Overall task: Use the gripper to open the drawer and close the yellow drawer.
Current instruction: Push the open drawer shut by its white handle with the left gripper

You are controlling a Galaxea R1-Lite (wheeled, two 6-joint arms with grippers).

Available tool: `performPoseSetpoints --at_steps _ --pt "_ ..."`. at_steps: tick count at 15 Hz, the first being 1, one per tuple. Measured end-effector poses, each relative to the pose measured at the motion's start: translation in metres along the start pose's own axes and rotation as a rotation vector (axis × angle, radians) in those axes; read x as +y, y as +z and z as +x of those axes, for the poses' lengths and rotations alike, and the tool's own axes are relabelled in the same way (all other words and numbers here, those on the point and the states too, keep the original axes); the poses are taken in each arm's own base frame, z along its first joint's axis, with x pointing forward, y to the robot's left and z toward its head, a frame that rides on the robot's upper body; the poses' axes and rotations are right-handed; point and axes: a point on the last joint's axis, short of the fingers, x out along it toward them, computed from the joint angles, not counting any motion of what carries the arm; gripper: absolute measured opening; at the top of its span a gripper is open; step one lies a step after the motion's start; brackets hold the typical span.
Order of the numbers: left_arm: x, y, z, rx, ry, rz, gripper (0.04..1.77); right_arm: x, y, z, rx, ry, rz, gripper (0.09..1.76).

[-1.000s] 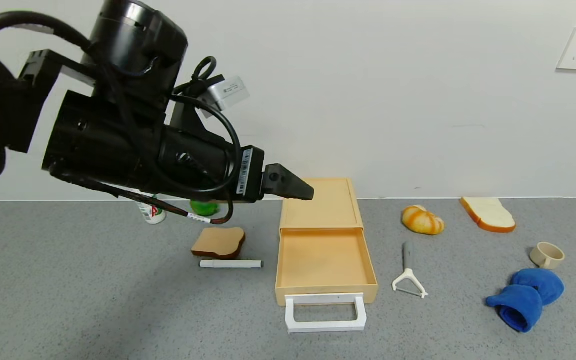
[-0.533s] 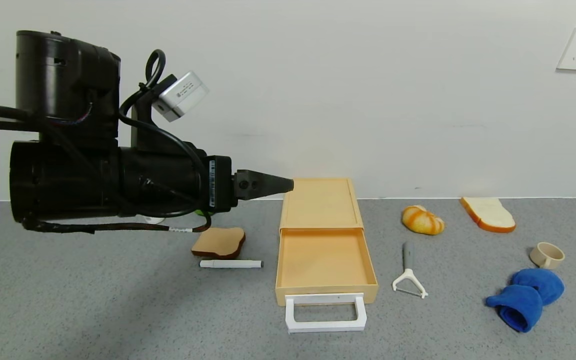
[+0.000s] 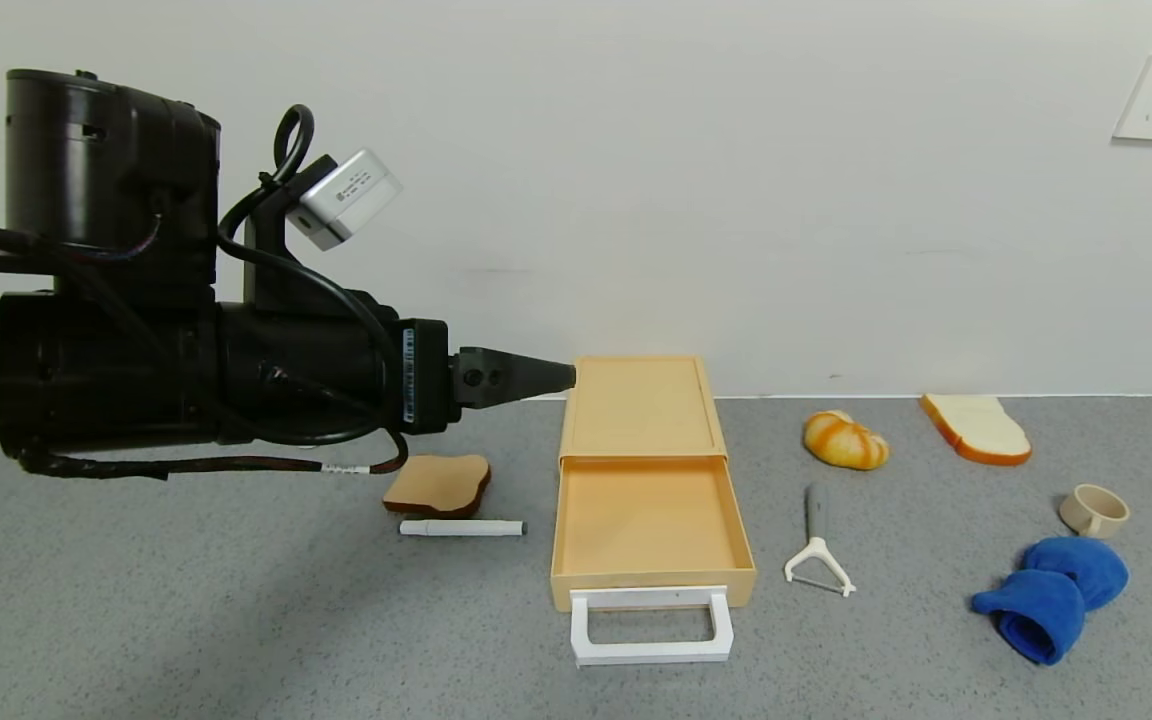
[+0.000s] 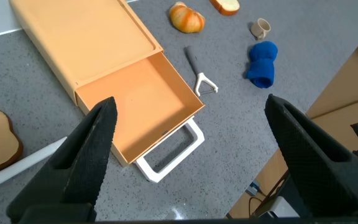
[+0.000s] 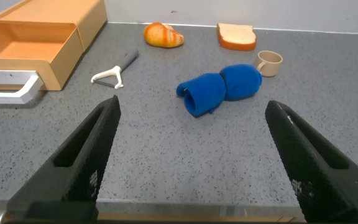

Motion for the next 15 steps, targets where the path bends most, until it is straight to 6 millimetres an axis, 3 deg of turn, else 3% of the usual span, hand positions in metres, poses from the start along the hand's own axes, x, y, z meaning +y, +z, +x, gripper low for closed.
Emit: performPoseSetpoints --at_steps 15 --pt "-0.0027 0.0015 0.0017 0.001 0.010 0.000 1.72 0.0000 0.0000 0.0000 0.000 0.000 0.000 1.71"
